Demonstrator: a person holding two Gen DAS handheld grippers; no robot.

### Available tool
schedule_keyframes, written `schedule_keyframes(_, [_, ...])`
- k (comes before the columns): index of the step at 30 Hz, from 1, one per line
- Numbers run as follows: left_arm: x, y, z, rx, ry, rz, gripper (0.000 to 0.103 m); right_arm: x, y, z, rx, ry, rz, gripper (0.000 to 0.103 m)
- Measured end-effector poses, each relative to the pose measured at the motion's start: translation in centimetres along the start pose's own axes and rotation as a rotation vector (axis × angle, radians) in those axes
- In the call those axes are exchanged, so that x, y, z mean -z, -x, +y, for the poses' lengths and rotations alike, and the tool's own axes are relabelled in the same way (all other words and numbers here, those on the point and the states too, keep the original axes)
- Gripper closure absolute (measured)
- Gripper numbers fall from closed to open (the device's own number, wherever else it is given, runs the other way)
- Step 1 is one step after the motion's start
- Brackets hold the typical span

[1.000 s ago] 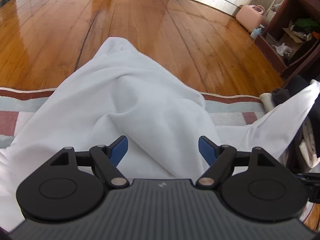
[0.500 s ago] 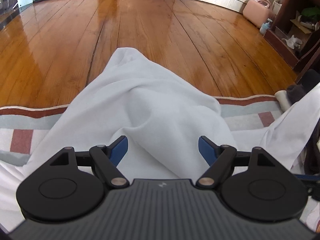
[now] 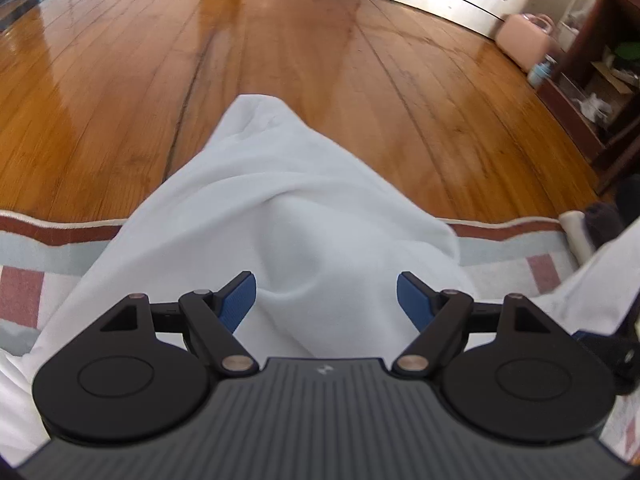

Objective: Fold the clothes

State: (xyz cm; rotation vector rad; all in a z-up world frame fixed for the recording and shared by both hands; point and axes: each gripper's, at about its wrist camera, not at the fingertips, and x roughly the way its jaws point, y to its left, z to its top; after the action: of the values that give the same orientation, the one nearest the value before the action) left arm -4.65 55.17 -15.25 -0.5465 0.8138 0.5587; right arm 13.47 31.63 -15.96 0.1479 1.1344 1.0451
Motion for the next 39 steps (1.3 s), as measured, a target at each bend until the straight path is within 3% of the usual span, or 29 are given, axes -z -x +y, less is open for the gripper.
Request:
schedule_keyframes(7, [0.3,-1.3,1.1,0.048,0.012,-0.024,0.026,-1.9,-7.4,-1.0,-0.058,-0.168,0.120,0.043])
schedule_keyframes(11, [0.2,-1.2,2.1,0.060,0.029,-0.027,0.026,-1.5,-10.9,-0.2,0.026,-0.103,0.178,0.043])
schedule_keyframes(12, [0.3,-1.3,2.5,0.061,0.037,-0.020,0.026,-1.3,-11.0,0.3,0.041,-0.053,0.140,0.056])
schedule_keyframes(13, [0.4,-1.3,2.9,0.063,0.050,-0.006,0.026,-1.0,-10.8,0.8,0.051,0.006,0.088,0.094])
schedule_keyframes(14, [0.6,-1.2,3.3,0.067,0.067,0.011,0.026,-0.4,-9.8,2.1,0.053,0.110,-0.012,0.097])
schedule_keyframes(15, [0.8,-0.9,3.9,0.077,0.089,0.031,0.026,0.3,-8.9,3.7,0.043,0.205,-0.071,0.097])
schedule_keyframes(18, [1.3,0.5,5.7,0.113,0.164,0.078,0.026,2.7,-7.0,8.9,-0.012,0.446,-0.133,0.097])
schedule_keyframes(20, [1.3,2.1,7.1,0.130,0.208,0.060,0.026,5.8,-6.8,12.0,-0.110,0.597,-0.045,0.097])
schedule_keyframes(23, [0.8,4.2,8.1,0.127,0.195,0.008,0.026,10.5,-8.3,13.8,-0.217,0.717,0.178,0.097])
schedule_keyframes(26, [0.7,4.3,6.8,0.128,0.102,0.013,0.026,12.6,-10.1,12.5,-0.181,0.683,0.300,0.097])
schedule_keyframes(31, [1.7,1.7,2.5,0.217,-0.057,0.103,0.026,12.5,-10.9,10.5,-0.132,0.605,0.400,0.092])
schedule_keyframes(35, [2.6,-0.3,-0.4,0.233,-0.185,0.175,0.026,11.7,-9.5,9.6,-0.129,0.549,0.425,0.081])
schedule_keyframes(39, [4.0,-1.2,-2.1,0.188,-0.260,0.208,0.014,10.1,-5.9,7.7,-0.116,0.432,0.331,0.078])
